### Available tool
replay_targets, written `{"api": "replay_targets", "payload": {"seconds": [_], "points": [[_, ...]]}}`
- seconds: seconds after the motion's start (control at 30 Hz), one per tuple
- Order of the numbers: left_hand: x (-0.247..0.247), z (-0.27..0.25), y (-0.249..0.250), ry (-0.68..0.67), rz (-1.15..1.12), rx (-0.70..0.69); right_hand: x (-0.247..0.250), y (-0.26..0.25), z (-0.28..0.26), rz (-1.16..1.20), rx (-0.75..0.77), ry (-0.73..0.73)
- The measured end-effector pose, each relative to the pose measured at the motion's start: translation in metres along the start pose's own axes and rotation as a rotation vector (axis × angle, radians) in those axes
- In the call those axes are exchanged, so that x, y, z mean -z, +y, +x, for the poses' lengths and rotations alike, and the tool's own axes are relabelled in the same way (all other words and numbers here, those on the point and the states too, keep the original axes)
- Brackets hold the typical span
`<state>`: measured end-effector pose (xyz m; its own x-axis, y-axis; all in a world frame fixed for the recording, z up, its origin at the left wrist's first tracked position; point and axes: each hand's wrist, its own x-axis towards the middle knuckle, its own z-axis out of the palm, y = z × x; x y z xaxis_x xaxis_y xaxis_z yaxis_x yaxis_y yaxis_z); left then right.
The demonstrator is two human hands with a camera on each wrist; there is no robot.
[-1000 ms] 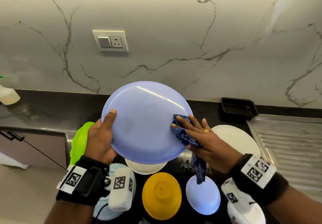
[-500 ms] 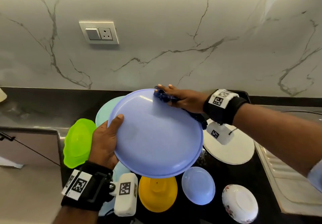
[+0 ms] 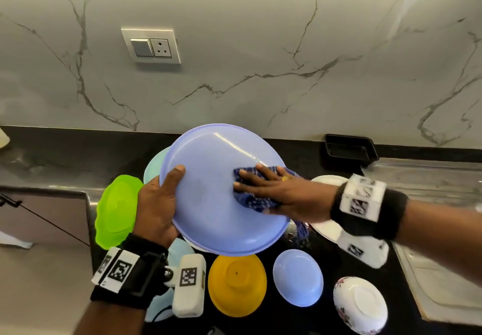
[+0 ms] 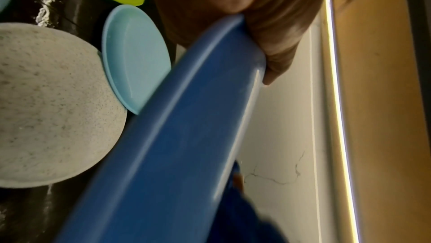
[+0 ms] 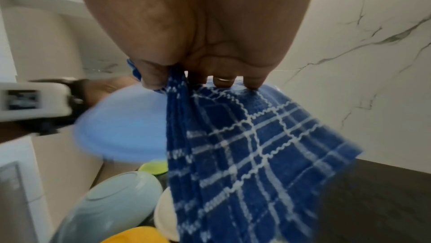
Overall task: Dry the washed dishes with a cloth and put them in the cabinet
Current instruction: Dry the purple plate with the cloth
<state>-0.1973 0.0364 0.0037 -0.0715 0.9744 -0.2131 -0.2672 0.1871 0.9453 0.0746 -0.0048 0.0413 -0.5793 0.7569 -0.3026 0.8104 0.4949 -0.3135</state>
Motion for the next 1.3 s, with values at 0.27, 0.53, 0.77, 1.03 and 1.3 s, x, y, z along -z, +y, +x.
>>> {"api": "replay_targets", "payload": {"seconds": [0.27,0.53,0.77,1.03,1.3], "points": [[-0.006,-0.015,-0.008,-0.016,0.122,-0.103,0.053,0.007,0.086,0.101,-0.040,0.043],[0.015,-0.002,-0.002,0.072,-0.010,-0.070,-0.009,-0.045,0.007,-0.228,0.276,-0.063],[0.007,-0.013,-0.005,-0.075,-0.025,-0.069,0.002,-0.045,0.022,-0.192,0.185,-0.088],[-0.004,-0.022,0.002,-0.100,0.143,-0.201,0.066,-0.024,0.107,0.210,-0.004,0.105],[0.003,-0.011,0.008,-0.159,-0.209,0.143,0.018,-0.073,0.075,-0.087,0.324,0.018]]}}
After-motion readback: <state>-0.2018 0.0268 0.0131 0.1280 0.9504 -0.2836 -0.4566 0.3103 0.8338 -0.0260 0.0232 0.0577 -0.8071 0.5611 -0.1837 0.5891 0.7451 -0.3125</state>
